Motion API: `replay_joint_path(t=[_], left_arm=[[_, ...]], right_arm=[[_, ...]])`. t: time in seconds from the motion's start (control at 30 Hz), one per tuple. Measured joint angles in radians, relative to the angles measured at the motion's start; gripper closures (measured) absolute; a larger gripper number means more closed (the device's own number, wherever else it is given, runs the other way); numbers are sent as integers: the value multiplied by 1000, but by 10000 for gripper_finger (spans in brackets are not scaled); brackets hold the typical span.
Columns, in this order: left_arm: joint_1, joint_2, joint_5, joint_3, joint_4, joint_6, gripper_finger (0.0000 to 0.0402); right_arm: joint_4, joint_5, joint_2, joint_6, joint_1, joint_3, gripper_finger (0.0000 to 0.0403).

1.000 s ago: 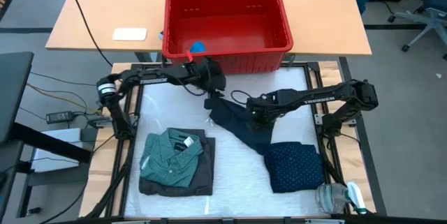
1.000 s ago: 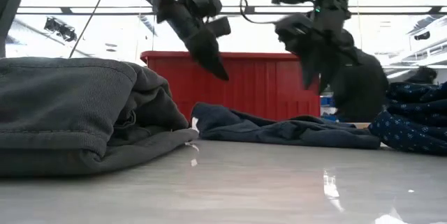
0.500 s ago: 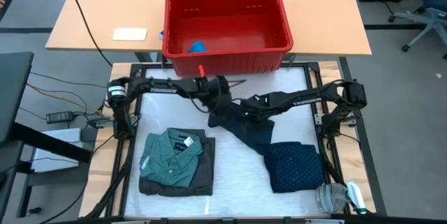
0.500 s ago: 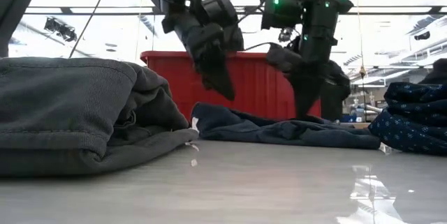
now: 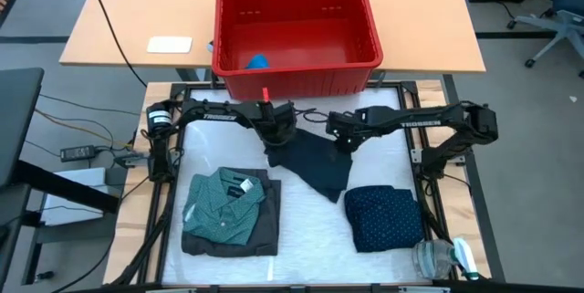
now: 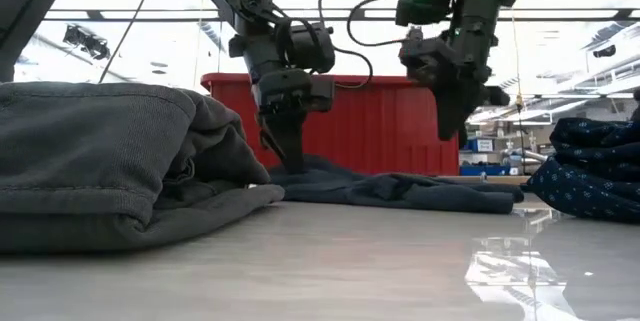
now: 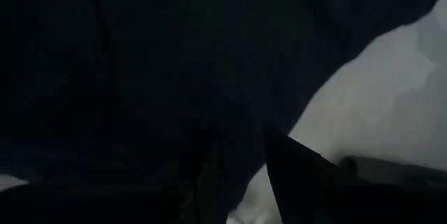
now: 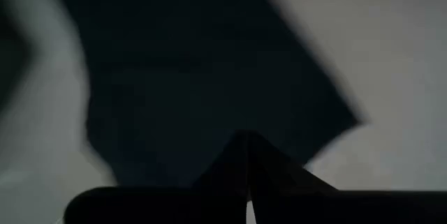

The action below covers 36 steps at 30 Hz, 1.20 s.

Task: Fold laundry
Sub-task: Fold the dark blue shorts

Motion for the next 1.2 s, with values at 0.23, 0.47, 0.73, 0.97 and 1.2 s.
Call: replay_joint_path(t=[0.23, 0.47, 0.73, 0.97, 1.2], left_arm=[[80, 0, -99, 17, 43, 10, 276], [149, -80, -39, 97, -59, -65, 276], [102, -188, -110, 98, -101, -225, 276], [42, -169, -185, 74, -129, -417, 276], [-29, -220, -240, -71, 43, -643, 276]], right_arm=[[213, -122, 87, 56, 70, -150, 398], [384, -379, 92, 126, 171, -203, 390], [428, -143, 22, -82, 16, -137, 373], [426, -147, 129, -225, -101, -165, 396], [521, -301, 239, -192, -5, -199, 391]])
